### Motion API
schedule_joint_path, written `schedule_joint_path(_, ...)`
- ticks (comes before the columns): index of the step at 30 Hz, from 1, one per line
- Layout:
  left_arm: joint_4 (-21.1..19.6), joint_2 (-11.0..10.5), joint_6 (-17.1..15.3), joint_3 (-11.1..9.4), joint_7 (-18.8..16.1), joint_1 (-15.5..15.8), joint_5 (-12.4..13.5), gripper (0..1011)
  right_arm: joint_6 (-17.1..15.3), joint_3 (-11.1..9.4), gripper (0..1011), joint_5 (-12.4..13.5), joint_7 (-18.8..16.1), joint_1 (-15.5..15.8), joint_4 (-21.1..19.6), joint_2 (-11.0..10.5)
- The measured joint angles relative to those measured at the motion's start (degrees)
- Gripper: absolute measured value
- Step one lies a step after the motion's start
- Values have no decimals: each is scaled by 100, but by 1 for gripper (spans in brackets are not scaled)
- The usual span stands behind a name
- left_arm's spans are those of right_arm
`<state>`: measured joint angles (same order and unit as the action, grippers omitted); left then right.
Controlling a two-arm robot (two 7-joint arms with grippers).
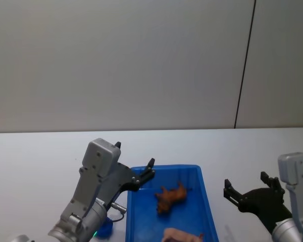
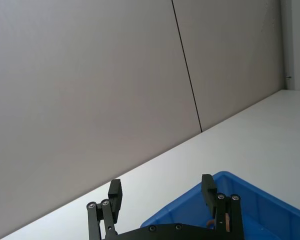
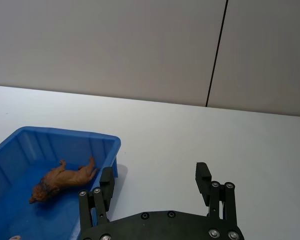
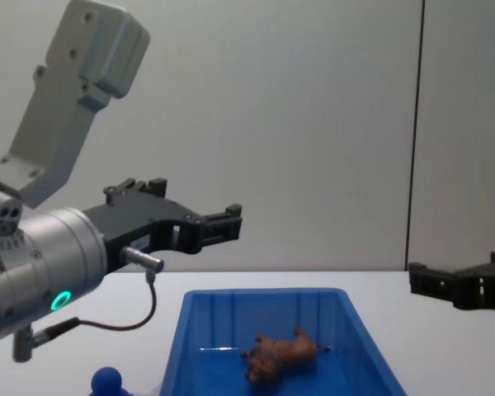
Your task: Pick up the two dolls from the table and place them into the box.
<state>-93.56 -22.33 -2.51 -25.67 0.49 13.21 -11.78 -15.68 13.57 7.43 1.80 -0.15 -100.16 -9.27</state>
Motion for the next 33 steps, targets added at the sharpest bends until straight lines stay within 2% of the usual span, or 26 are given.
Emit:
schedule_joint_path(8, -106, -129, -403, 93, -49, -89, -191, 1001, 13, -22, 1001, 8, 70, 49, -46, -30)
schedule_joint_path(22, -240, -513, -1296, 351, -80, -364, -783, 1001, 23, -40, 1001, 17, 124, 88, -82, -54)
schedule_joint_path(33, -66, -652, -1607, 462, 32, -480, -1104, 1001, 28, -47, 1001, 17, 137, 96, -92, -59)
